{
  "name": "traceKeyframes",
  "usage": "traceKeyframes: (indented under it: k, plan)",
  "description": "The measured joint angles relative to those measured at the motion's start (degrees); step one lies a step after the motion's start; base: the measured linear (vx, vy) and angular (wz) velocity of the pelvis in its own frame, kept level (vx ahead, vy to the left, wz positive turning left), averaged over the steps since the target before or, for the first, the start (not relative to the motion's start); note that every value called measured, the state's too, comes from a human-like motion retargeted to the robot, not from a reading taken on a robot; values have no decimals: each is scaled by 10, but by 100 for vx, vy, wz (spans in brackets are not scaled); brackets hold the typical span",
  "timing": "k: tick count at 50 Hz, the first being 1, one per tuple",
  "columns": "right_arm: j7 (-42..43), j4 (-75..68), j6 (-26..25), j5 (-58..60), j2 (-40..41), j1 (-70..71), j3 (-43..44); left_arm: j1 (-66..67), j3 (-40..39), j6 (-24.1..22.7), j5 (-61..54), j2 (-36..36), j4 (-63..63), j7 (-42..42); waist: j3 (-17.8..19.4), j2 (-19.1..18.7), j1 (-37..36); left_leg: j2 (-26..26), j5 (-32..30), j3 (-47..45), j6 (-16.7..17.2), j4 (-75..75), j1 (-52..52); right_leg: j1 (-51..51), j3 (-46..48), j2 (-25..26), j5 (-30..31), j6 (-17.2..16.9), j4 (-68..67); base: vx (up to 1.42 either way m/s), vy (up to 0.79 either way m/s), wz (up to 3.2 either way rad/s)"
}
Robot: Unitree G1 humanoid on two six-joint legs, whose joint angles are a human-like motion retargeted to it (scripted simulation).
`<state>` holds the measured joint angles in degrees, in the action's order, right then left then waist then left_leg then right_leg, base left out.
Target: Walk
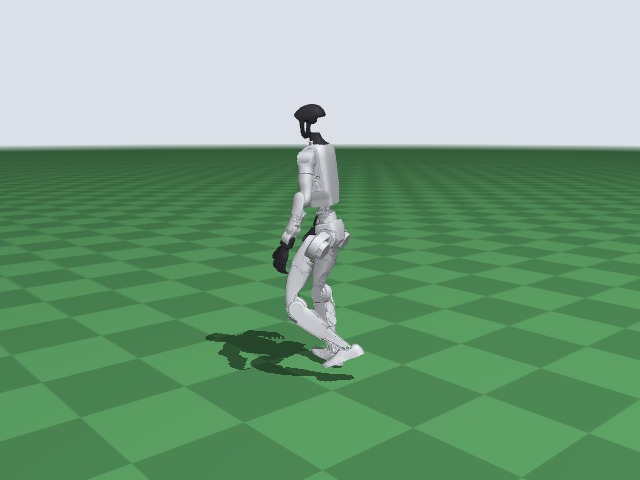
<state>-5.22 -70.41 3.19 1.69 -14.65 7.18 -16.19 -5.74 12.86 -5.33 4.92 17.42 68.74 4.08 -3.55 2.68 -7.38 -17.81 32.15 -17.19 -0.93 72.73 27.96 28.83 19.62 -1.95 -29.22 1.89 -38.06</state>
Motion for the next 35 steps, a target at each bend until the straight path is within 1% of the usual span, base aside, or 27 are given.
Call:
traceKeyframes:
  k: [3,8,12,18,20,22,25,28,31,33,35]
  plan:
    - [2,2,-2,-5,-2,4,0,-5,-3,2,-4,-2,-3,2,7,3,-14,2,21,-10,-7,-4,41,-12,2,-1,-15,0,-2,25,-3,28]
    - [-2,5,1,-6,-3,13,-2,-8,-5,2,-6,-8,-2,5,22,16,-26,34,26,-32,-10,-74,91,-31,-1,-21,-48,-2,-17,28,0,34]
    - [-3,4,5,0,-3,18,-7,-5,-6,2,-5,-15,5,3,30,24,-28,63,7,-51,-6,-162,121,-44,-2,-42,-74,-4,-34,30,3,37]
    - [-5,-6,10,23,-6,28,-17,3,-5,2,1,-28,22,4,34,30,-25,114,-47,-64,10,-326,142,-70,-4,-69,-103,-9,-50,31,7,30]
    - [-4,-9,10,31,-4,27,-21,11,-3,3,2,-32,26,3,33,30,-25,117,-53,-63,14,-343,159,-73,-6,-76,-114,-12,-69,32,9,17]
    - [-7,-15,10,38,-6,34,-23,12,-4,3,3,-35,30,5,32,35,-23,140,-80,-66,15,-417,142,-87,-9,-81,-117,-15,-62,36,9,17]
    - [-8,-19,9,45,-5,32,-27,24,-3,5,0,-40,34,6,27,41,-24,142,-86,-65,14,-410,161,-91,-16,-93,-127,-22,-90,36,9,7]
    - [-14,-25,7,48,-4,35,-27,32,-6,7,-8,-40,38,9,29,48,-31,148,-106,-65,9,-417,146,-116,-28,-96,-111,-29,-91,41,9,-10]
    - [-17,-29,4,48,-1,28,-27,44,-7,9,-17,-43,43,9,24,60,-32,152,-120,-61,2,-373,154,-122,-42,-115,-84,-42,-124,40,9,4]
    - [-23,-30,1,46,1,25,-26,50,-8,11,-25,-41,48,12,24,70,-32,161,-128,-59,-4,-359,144,-130,-58,-123,-50,-53,-142,41,11,8]
    - [-28,-31,-2,43,3,17,-24,59,-7,12,-32,-44,51,12,22,81,-25,177,-128,-53,-14,-330,144,-126,-81,-133,-1,-71,-181,38,12,39]
